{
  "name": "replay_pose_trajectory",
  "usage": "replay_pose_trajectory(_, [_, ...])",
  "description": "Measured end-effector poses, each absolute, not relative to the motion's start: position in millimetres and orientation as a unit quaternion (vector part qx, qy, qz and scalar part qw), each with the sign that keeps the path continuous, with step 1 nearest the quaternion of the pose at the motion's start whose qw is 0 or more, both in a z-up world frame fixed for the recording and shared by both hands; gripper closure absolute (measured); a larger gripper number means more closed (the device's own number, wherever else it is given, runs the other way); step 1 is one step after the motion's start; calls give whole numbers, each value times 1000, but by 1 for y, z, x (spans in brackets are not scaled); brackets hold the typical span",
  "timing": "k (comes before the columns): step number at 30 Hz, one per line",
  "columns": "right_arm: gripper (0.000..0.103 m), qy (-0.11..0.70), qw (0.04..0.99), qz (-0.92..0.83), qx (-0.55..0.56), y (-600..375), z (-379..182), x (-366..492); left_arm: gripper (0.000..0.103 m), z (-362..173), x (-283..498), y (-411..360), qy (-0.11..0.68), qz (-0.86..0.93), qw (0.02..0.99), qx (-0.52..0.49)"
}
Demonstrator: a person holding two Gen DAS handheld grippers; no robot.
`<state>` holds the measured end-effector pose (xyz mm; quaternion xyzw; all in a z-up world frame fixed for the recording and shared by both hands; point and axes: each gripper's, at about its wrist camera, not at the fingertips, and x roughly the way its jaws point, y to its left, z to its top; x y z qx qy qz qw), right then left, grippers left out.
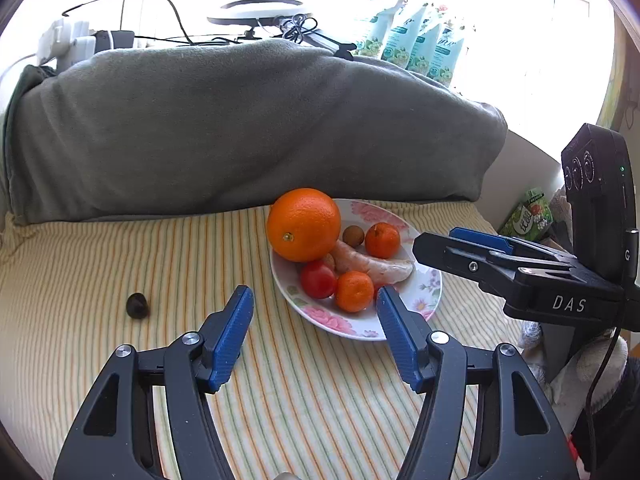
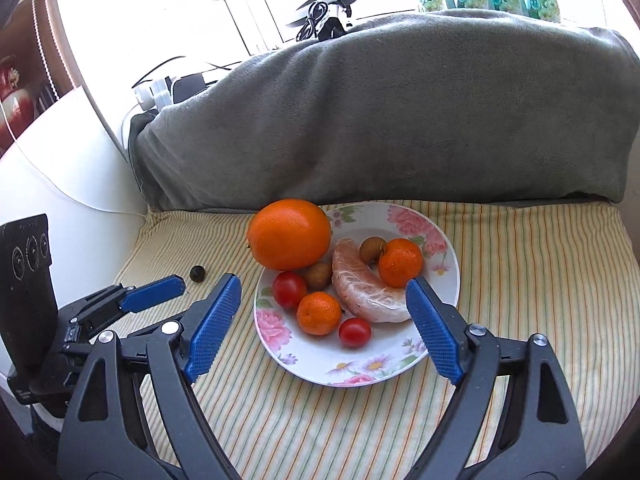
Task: Organize fruits
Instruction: 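Move both open tools from the plate toward the dark plums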
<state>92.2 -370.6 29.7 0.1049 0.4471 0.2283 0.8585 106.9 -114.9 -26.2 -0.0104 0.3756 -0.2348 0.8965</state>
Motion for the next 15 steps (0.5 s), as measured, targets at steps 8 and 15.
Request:
replay_pose_trajectory(8, [16, 448, 863, 224, 67, -359, 31, 84, 35, -27, 105, -94, 379, -221, 899, -20])
replay_pose_trajectory(15, [16, 439, 867, 236, 13, -340, 33, 72, 34, -32, 108, -61, 389, -192, 900, -42])
